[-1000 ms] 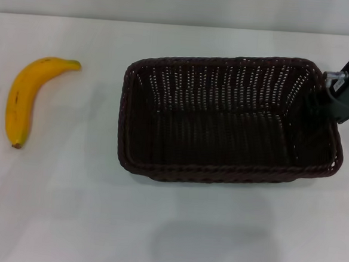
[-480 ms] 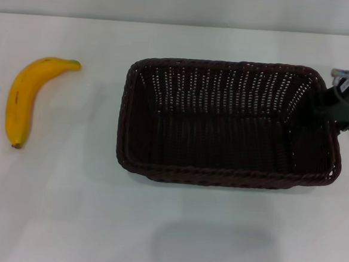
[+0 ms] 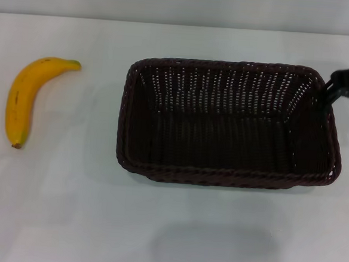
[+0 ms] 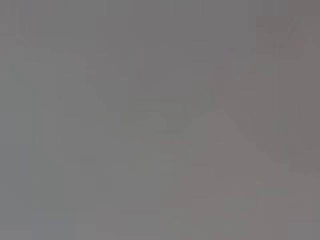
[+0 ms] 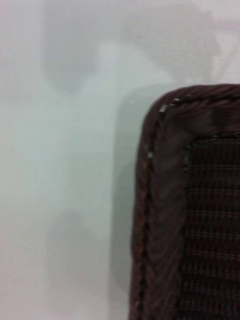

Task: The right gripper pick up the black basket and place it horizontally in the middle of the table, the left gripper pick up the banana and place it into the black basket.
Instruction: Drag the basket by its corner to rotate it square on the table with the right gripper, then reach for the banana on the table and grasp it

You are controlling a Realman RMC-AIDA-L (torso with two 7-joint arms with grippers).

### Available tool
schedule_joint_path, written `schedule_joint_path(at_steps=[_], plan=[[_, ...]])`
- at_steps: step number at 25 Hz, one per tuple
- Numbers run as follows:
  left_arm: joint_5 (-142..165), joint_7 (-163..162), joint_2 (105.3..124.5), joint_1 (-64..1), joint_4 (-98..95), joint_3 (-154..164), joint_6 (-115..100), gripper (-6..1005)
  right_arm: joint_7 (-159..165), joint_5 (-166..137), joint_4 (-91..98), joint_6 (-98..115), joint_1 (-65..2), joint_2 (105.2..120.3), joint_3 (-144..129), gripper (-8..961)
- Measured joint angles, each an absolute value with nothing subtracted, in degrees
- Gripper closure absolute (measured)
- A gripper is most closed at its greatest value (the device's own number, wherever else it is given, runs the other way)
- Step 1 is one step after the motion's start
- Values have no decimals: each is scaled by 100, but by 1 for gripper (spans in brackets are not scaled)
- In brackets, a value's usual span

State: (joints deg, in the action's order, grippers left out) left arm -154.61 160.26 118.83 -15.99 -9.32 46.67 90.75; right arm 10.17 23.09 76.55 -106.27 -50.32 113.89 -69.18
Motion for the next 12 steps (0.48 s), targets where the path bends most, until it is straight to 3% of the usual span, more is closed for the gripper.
schedule_joint_path(at_steps=[7, 12], plan=[[-15651, 15991, 11893, -1570, -890, 4667, 9017, 118, 700, 2328, 9014, -10346, -4576, 11339, -6910, 326], [-15638, 15757, 11887, -1575, -981, 4688, 8829, 119, -217, 2482, 9685, -8866, -3617, 11532, -6847, 327]])
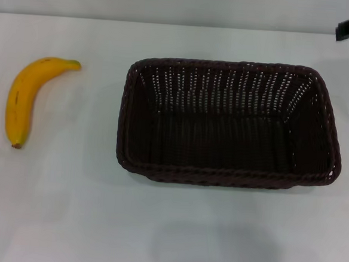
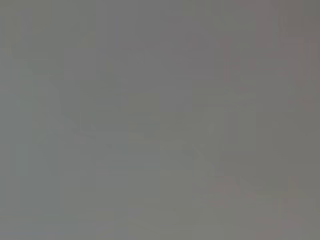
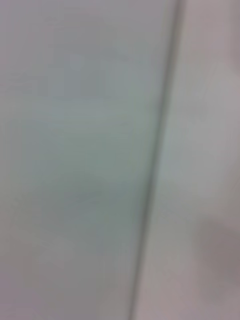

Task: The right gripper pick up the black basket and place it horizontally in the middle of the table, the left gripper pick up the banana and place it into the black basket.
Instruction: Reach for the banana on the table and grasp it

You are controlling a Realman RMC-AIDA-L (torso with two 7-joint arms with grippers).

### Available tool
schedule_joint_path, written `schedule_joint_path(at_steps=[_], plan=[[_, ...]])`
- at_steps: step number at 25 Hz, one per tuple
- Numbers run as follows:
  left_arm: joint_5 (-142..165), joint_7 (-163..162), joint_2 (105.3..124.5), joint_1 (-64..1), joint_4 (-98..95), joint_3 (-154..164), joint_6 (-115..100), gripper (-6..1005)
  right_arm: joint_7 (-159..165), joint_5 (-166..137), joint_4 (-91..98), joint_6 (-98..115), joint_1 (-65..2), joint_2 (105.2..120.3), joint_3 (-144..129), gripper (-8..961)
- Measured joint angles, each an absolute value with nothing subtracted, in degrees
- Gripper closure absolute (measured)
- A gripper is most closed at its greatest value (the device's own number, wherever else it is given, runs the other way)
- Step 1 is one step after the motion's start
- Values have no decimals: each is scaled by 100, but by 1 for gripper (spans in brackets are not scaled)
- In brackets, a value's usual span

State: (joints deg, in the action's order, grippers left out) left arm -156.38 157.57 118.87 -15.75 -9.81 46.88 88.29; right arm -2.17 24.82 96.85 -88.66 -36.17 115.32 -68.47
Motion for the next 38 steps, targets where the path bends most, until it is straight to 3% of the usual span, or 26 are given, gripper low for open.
schedule_joint_path(at_steps=[9, 14, 26, 31, 38], plan=[[-14607, 13025, 11601, -1271, -2320, 4713, 7626, 119, -3232, 4903, 9458, -5138, -1368, 11515, -7396, 328], [-13466, 11456, 11452, -1070, -3346, 4685, 6775, 119, -5882, 6941, 8751, -3425, -549, 11502, -7945, 329], [-9066, 5868, 10781, -1064, -5897, 4534, 6164, 119, -10969, 11320, 6449, -3791, -445, 11505, -8050, 331], [-7208, 4327, 10628, -1547, -6581, 3966, 7008, 121, -12855, 13056, 5154, -5477, -485, 11505, -7641, 334], [-5019, 3282, 10187, -2655, -6581, 3375, 8752, 125, -13811, 13941, 3504, -7384, -625, 11505, -6636, 337]])
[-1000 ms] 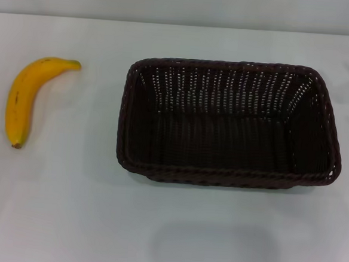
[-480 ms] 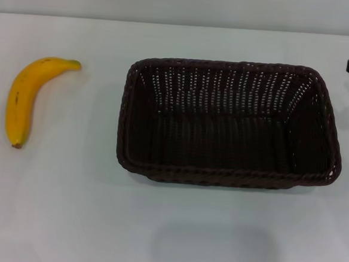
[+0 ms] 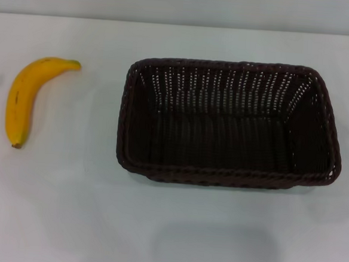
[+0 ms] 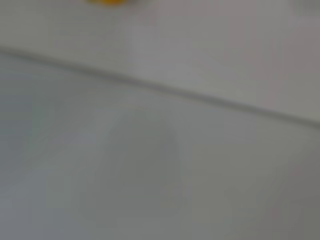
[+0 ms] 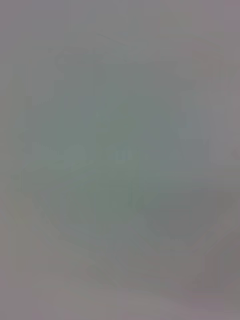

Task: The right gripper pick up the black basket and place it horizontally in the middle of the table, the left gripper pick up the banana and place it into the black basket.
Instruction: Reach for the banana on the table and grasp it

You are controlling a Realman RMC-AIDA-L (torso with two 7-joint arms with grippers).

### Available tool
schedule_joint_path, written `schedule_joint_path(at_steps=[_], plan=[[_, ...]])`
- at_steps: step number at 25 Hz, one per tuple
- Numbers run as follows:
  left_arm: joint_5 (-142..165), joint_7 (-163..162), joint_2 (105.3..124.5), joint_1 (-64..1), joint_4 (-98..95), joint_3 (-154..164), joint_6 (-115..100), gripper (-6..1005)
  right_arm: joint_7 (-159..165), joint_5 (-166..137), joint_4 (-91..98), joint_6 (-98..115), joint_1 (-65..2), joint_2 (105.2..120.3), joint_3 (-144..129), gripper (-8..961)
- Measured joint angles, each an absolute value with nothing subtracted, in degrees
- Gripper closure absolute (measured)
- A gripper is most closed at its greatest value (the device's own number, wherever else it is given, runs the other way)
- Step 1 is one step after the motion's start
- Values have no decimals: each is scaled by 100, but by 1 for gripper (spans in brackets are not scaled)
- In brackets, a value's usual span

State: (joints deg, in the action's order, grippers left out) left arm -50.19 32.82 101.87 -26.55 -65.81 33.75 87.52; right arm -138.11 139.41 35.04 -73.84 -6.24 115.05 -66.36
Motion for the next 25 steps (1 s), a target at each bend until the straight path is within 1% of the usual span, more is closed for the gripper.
schedule_joint_path(at_steps=[3, 6, 8, 10, 13, 15, 19, 25], plan=[[-4133, 3049, 10115, -3040, -6517, 3401, 9124, 127, -13819, 13952, 3265, -7603, -622, 11504, -6384, 337], [-3116, 3005, 10109, -3503, -6167, 3403, 9327, 128, -13830, 13972, 3120, -7652, -621, 11504, -6325, 337], [-2361, 3023, 10170, -3878, -5797, 3403, 9330, 129, -13864, 13979, 3058, -7657, -621, 11504, -6322, 337], [-1986, 3071, 10282, -4113, -5553, 3402, 9249, 130, -13977, 13981, 2942, -7666, -632, 11508, -6321, 337], [-1827, 3128, 10488, -4322, -5262, 3446, 9027, 132, -14064, 13984, 2744, -7675, -701, 11511, -6327, 337], [-1802, 3090, 10577, -4419, -5057, 3606, 8850, 133, -14091, 13984, 2644, -7686, -743, 11512, -6340, 337], [-1718, 2816, 10702, -4584, -4569, 4015, 8452, 135, -14191, 13987, 2547, -7751, -764, 11514, -6367, 337], [-1556, 2655, 10832, -4654, -4285, 4058, 8237, 138, -14203, 13992, 2526, -7791, -765, 11512, -6328, 337]])
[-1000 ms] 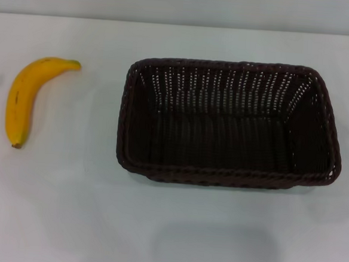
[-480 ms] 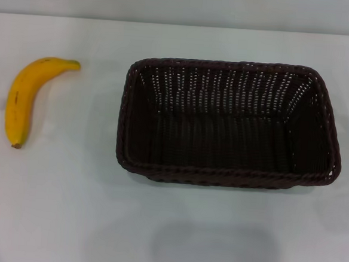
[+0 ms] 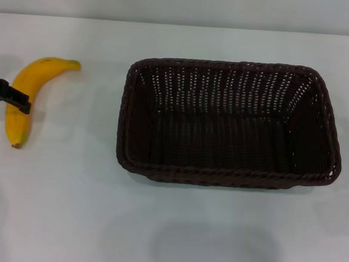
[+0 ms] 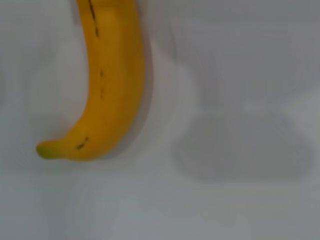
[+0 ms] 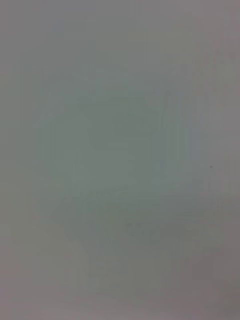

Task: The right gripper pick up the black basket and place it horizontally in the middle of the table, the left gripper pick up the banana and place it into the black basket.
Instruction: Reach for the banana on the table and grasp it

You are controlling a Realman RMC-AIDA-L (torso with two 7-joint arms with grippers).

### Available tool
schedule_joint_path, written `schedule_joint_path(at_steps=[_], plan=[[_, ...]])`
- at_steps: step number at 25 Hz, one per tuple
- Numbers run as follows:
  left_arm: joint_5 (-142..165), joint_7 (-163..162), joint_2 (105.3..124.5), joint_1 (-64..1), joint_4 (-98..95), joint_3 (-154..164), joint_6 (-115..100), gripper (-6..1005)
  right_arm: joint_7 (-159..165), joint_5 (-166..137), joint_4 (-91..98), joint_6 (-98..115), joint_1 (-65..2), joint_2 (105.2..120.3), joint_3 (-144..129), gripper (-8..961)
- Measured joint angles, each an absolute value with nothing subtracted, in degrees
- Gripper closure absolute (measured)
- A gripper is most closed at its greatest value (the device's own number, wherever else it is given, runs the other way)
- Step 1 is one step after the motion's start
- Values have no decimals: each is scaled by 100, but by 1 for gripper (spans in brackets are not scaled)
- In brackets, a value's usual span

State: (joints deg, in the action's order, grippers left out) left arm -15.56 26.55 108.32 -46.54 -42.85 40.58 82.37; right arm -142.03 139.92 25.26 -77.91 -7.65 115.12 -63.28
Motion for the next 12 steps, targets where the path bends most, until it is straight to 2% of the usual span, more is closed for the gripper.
schedule_joint_path(at_steps=[7, 12], plan=[[-1503, 2617, 11016, -4617, -4186, 4061, 7908, 141, -14203, 13993, 2523, -7766, -772, 11505, -6320, 337], [-1488, 2637, 11058, -4619, -4001, 4061, 7648, 144, -14203, 13993, 2427, -7681, -797, 11504, -6318, 337]])
